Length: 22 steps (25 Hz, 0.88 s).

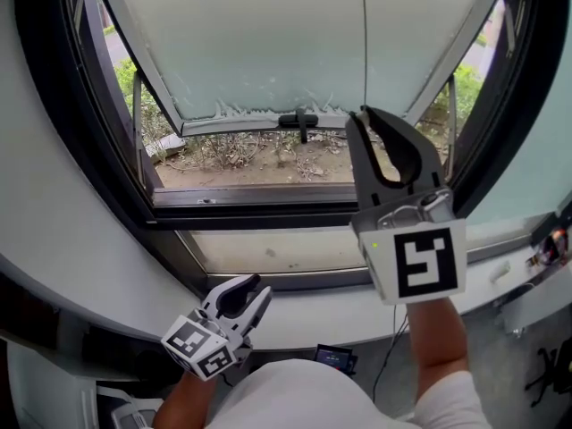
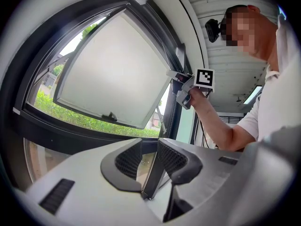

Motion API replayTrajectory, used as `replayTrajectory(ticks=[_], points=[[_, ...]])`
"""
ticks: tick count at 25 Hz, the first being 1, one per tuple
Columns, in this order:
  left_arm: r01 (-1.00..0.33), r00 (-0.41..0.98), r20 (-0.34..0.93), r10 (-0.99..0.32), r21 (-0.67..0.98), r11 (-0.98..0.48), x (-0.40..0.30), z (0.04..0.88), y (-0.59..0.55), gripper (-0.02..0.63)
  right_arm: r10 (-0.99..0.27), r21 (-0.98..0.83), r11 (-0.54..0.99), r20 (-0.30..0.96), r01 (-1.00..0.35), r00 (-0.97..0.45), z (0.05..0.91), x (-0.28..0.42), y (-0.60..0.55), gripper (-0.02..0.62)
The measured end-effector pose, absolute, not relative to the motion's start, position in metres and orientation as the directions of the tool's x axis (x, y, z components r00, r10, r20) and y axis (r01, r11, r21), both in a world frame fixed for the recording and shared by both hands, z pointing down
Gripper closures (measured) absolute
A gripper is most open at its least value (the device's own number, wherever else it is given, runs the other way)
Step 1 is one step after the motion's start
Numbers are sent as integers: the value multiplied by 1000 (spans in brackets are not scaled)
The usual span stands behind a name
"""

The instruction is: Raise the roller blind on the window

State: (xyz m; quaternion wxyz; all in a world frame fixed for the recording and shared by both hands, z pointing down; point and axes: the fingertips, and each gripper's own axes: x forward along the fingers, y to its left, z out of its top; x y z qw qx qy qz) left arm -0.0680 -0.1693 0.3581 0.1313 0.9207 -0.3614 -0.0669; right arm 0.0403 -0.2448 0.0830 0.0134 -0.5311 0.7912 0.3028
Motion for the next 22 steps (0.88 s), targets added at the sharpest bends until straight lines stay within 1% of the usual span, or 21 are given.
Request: replayTrajectory(ticks=[10, 16, 22], points=[[-644, 732, -31, -681, 295, -706, -67, 358, -168, 486, -819, 477, 223, -382, -850, -429, 68, 44, -241, 537], [-644, 734, -25, -678, 292, -707, -66, 361, -168, 486, -810, 502, 177, -414, -847, -415, 69, 46, -237, 535], [-645, 732, -23, -681, 299, -703, -65, 361, -168, 486, -814, 512, 163, -413, -843, -408, 73, 47, -240, 535]])
